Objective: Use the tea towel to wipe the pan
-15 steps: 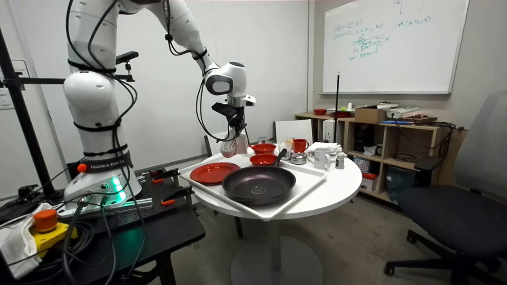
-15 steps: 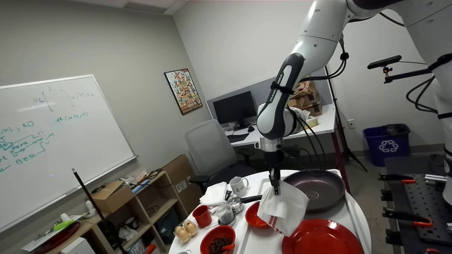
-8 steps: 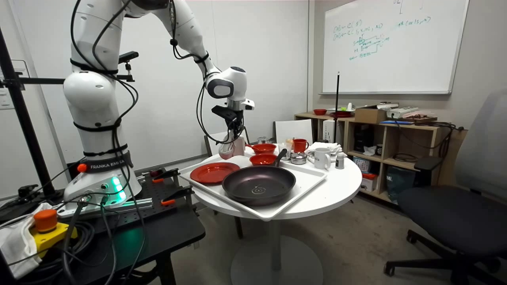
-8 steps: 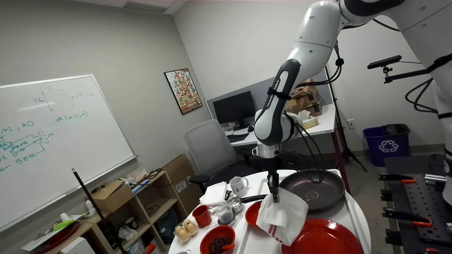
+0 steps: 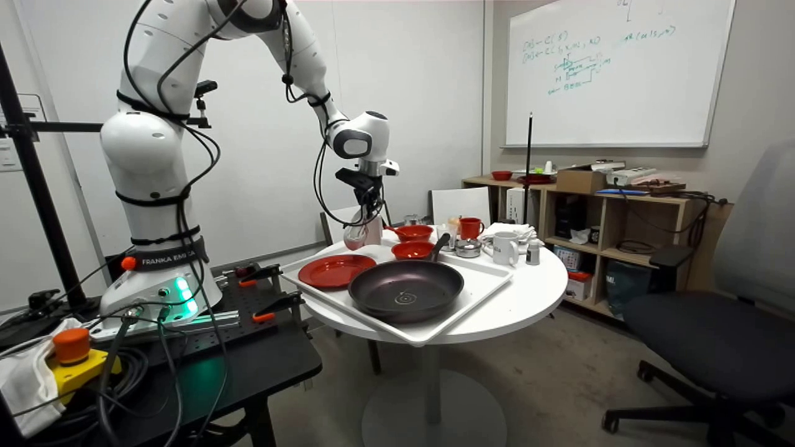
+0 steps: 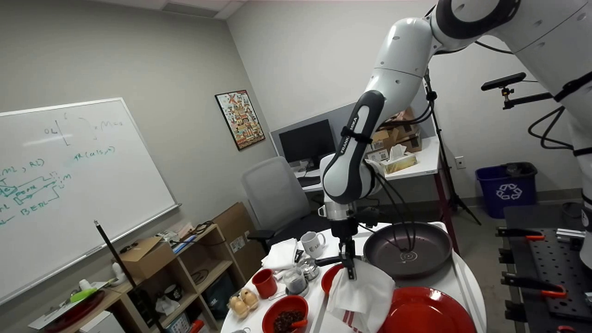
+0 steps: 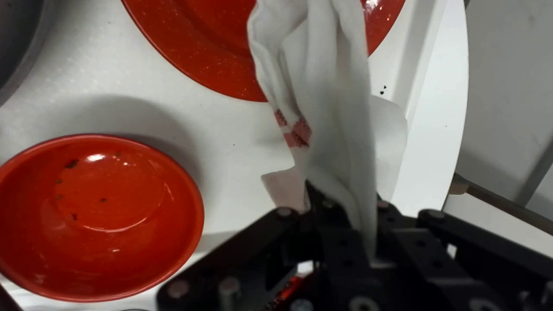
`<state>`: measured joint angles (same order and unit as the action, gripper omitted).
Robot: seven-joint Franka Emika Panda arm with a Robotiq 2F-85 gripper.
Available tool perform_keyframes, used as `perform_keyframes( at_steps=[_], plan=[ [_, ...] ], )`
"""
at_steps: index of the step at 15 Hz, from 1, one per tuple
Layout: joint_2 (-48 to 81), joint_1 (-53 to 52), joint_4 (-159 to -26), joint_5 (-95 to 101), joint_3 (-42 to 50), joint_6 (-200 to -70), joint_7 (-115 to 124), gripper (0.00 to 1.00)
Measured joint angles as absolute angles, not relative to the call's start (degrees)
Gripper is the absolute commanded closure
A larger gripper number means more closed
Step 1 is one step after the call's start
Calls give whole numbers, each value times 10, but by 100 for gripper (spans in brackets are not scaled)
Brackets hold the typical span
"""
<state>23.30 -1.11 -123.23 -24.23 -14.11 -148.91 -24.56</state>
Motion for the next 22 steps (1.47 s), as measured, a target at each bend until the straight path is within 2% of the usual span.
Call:
perform_keyframes(
  at_steps=[10,22],
  plan=[
    [354,-72,-1095,-110,-112,-1466,-84,95],
    [421,-243,-1030,58,-11,-1464,144,95]
  ],
)
